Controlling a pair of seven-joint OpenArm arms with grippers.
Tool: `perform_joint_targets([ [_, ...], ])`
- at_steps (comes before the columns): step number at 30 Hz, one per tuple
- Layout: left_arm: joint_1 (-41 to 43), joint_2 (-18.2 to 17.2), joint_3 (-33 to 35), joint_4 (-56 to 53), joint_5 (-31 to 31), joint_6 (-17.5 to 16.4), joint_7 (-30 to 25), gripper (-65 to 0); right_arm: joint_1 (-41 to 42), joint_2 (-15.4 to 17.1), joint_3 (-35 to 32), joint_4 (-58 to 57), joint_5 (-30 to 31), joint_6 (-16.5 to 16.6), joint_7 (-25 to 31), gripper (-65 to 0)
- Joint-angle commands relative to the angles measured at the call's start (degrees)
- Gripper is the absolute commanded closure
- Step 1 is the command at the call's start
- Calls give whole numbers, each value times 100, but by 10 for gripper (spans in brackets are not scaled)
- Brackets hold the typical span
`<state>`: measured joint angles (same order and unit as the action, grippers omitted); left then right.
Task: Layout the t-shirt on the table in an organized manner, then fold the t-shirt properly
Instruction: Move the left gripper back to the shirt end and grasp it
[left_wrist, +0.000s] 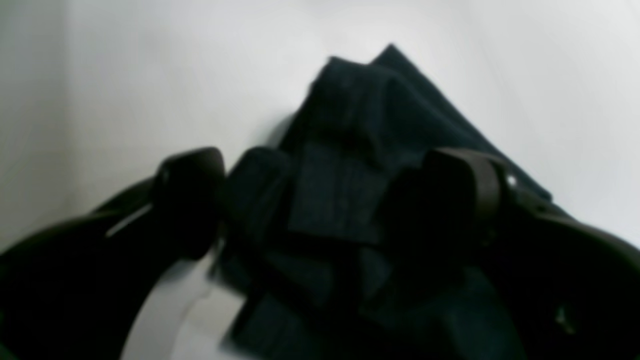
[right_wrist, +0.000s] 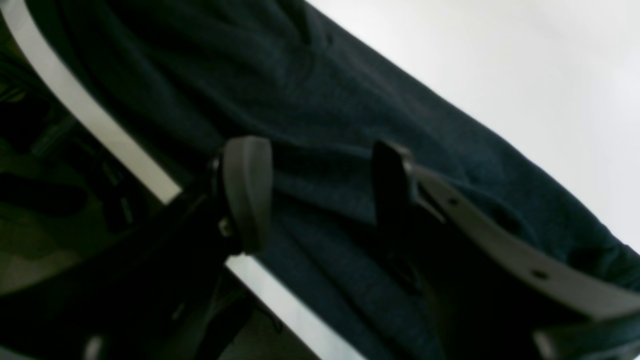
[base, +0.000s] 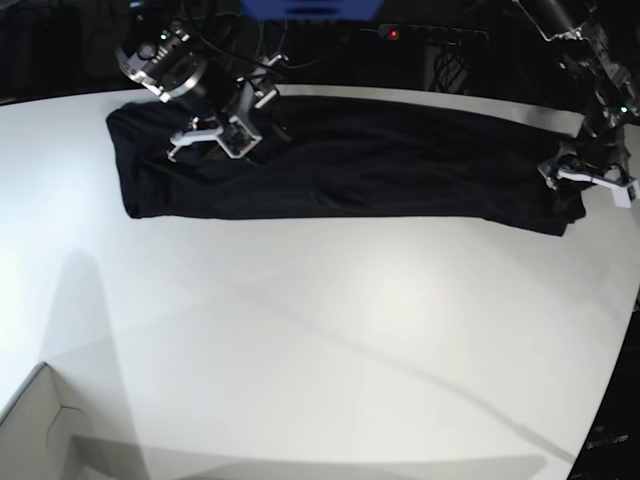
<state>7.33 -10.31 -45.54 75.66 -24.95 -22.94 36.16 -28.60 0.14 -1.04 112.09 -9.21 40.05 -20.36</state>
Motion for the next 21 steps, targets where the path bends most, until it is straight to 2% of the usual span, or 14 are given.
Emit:
perform_joint_targets([
  [1, 27, -20, 101, 25, -33, -31, 1, -597, 7, -10, -6, 92, 91, -5, 141, -327],
  [2, 97, -20, 180, 8, -33, -31, -78, -593, 7, -10, -6, 92, 91, -5, 141, -327],
  [4, 177, -29, 339, -106, -33, -31, -210, -543, 7, -10, -6, 92, 91, -5, 141, -327],
  [9, 203, -134, 523, -634, -41, -40, -623, -281, 7, -1, 12, 92, 91, -5, 141, -327],
  [14, 212, -143, 497, -933, -41, -40, -1142, -97, 25, 8, 29, 92, 91, -5, 141, -327],
  [16, 168, -178, 426, -950, -41, -40, -1168, 0, 25, 8, 29, 92, 91, -5, 141, -327],
  [21, 27, -293, 321, -898, -76, -40, -1150, 0, 34, 17, 38, 92, 91, -5, 141, -327],
])
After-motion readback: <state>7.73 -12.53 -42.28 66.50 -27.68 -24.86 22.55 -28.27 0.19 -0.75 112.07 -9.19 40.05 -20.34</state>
